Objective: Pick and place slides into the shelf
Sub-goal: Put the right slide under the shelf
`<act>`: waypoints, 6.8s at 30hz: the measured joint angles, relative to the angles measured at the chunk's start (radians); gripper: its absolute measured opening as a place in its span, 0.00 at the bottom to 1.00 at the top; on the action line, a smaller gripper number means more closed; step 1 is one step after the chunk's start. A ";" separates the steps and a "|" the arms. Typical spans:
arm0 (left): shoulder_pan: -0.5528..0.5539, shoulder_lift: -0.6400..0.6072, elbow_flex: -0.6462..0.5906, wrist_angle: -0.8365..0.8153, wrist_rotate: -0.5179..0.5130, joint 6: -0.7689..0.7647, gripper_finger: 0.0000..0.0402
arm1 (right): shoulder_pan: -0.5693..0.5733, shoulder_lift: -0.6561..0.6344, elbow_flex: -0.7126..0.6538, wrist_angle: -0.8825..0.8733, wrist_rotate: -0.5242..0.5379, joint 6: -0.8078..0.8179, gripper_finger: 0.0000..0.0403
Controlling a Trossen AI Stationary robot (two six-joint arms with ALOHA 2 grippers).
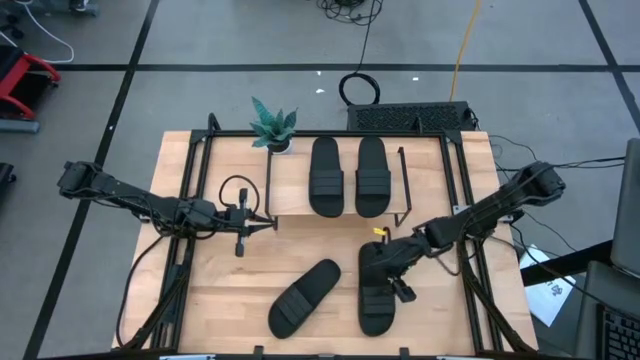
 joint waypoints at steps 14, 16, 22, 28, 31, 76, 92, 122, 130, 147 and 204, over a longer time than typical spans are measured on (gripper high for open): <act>0.000 0.000 0.000 -0.016 0.000 0.003 0.08 | 0.537 -0.013 0.362 -0.539 0.884 0.081 0.35; 0.000 0.000 0.000 -0.016 0.000 0.003 0.08 | 0.572 0.037 0.367 -0.543 0.953 0.094 0.32; 0.000 0.000 0.000 -0.015 0.000 0.000 0.08 | 0.582 0.156 0.339 -0.412 0.758 0.060 0.27; 0.000 0.000 0.000 -0.015 0.000 -0.016 0.08 | 0.539 0.221 0.252 -0.065 0.823 -0.004 0.26; 0.000 0.000 0.000 -0.014 0.000 -0.042 0.08 | 0.502 0.231 0.253 -0.111 0.882 0.115 0.28; 0.000 0.000 0.000 -0.069 0.110 0.146 0.08 | 0.601 0.597 0.552 -0.320 1.118 1.826 0.06; 0.000 0.000 0.015 -0.013 0.097 0.116 0.08 | 0.582 0.460 0.619 -0.429 1.173 0.740 0.00; -0.218 0.833 0.733 -0.214 -0.225 0.179 0.01 | 0.609 -0.527 -0.213 0.181 1.072 -0.231 0.00; -0.278 1.094 1.021 -0.306 -0.290 0.105 0.01 | 0.610 -0.622 -0.267 0.184 1.056 -0.227 0.00; -0.333 1.640 1.889 -0.836 -0.543 -0.059 0.04 | 0.654 -0.622 -0.267 0.184 0.901 -0.148 0.00; -0.249 1.786 1.926 -0.884 -0.446 -0.023 0.76 | 0.737 -0.643 -0.296 0.242 0.886 -0.151 0.00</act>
